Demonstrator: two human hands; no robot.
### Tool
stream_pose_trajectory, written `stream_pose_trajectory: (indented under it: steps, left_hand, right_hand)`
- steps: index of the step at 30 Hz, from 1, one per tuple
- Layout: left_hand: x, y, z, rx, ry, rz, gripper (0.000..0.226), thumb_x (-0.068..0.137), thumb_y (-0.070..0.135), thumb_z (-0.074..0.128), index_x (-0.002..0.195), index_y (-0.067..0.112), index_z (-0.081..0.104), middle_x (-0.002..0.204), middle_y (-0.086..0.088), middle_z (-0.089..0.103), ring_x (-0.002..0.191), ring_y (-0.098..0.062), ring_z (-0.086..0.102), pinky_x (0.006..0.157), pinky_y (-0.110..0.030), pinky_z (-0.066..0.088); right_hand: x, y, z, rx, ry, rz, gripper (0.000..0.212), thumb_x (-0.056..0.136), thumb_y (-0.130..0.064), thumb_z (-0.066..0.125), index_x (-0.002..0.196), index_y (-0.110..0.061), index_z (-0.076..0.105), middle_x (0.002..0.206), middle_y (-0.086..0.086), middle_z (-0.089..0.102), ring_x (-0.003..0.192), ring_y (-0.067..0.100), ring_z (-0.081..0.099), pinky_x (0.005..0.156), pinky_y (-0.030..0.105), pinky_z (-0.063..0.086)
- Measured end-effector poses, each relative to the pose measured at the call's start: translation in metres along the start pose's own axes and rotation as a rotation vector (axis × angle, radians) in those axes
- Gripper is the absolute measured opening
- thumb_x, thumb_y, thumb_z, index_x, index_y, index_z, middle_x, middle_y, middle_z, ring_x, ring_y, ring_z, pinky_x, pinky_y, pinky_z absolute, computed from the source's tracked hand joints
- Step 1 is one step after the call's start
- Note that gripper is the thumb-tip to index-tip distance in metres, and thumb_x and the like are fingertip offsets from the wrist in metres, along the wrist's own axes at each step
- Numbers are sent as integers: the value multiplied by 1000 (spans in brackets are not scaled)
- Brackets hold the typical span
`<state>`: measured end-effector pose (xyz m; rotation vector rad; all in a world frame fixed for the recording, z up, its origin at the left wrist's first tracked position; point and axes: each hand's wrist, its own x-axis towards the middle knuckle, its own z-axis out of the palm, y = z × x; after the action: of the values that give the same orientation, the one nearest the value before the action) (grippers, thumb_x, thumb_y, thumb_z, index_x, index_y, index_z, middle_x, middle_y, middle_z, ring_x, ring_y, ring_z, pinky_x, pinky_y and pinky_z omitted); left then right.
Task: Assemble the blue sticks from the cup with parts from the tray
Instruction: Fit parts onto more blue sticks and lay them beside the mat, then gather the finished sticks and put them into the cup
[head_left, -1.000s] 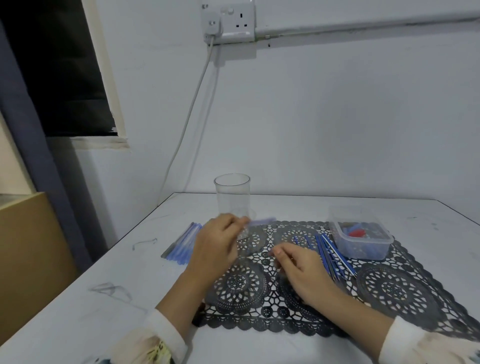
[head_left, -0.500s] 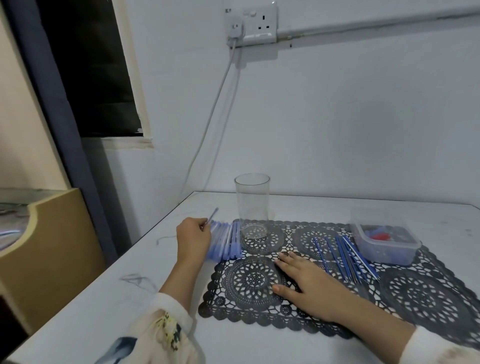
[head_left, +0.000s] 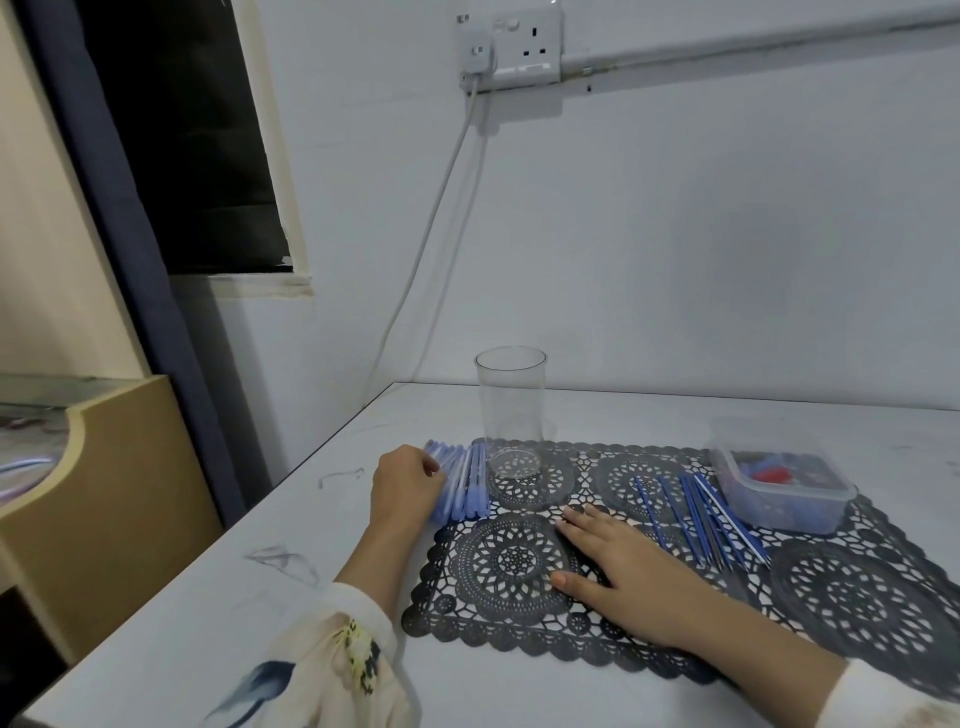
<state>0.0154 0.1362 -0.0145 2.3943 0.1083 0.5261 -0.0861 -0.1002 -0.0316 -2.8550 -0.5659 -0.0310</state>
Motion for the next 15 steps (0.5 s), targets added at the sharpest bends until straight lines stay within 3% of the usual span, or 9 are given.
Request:
stream_pose_trajectory:
  steps: [11,15]
  left_hand:
    - [1,-2,1,47,14,-7,13,82,9,59,85,7,72,84,-8,69,75,-19,60,63,-26,45]
    - [1,-3,2,96,-12,-26,17,82,10,56,71,4,69,72,-10,67,67,-22,62,59,-34,51]
  right_hand:
    - [1,1,0,2,-2,3,106,61,-85,3,149,-27,14,155,-12,6,142,7,2,116,28,5]
    - [0,0,0,7,5,0,104,63,-84,5,149,-26,14,155,-12,7,142,6,3,116,27,5]
